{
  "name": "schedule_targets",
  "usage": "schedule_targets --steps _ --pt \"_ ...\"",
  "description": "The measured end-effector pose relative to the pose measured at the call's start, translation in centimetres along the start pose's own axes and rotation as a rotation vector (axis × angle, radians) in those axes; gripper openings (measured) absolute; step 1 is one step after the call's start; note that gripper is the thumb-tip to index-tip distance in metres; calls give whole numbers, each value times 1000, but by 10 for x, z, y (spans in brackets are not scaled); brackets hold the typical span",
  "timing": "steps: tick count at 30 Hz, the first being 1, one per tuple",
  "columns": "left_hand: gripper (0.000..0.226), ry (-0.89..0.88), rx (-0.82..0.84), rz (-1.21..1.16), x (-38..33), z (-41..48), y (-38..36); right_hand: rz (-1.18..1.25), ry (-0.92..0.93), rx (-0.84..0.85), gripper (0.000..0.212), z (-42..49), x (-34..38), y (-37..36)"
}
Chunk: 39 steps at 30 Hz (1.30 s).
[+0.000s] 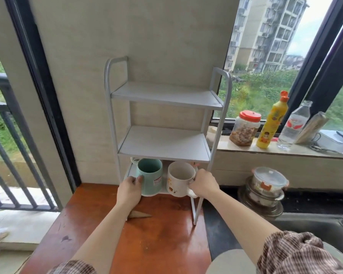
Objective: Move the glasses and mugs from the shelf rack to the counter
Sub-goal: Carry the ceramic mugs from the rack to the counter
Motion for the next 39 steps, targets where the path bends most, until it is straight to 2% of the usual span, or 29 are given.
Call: schedule_targets --steps 1,5,10,14,16,19,23,26,28,30,35,39 --pt "41 12 40 -49 0 -2 -6 47 -26 28 8 0 -5 -3" --pt "39 80 117 -227 3 -13 -19 202 -93 127 38 -3 -18 -16" --pt "34 168 76 -408 7 -27 -27 509 -150 245 21 -21 -23 -34" --pt "29 230 2 -555 16 -44 -38 895 -215 260 41 -34 -26 -55" --pt "27 238 -13 -600 18 -55 -38 1035 -242 243 39 -40 -32 -58" --pt "29 258 -13 -668 17 -73 -39 1159 -247 257 17 -53 -51 -58" --pt "40 223 19 -707 2 -109 -51 1244 -209 310 20 -81 -84 -51" --pt "42 181 48 -688 -15 -148 -71 1287 -208 280 21 -104 -125 -39" --pt "30 156 81 -669 -26 -176 -91 1293 -235 246 15 -123 -161 -28" --pt "18 154 122 -644 -35 -204 -118 1320 -267 222 19 -144 -201 -16" --pt "45 186 265 -601 -60 -291 -207 1355 -330 112 21 -209 -317 20" --pt "59 213 420 -559 -88 -375 -294 1396 -373 34 14 -278 -421 51"
Point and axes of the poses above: each hand's wrist, its own z-axis towards the middle knuckle, its own y-axis out of the back of the hand, x = y × z, the point moved 10 cm from there along z, towards the middle knuckle, and after that the axes turned 3 degrees about x, right-handed, at the moved point
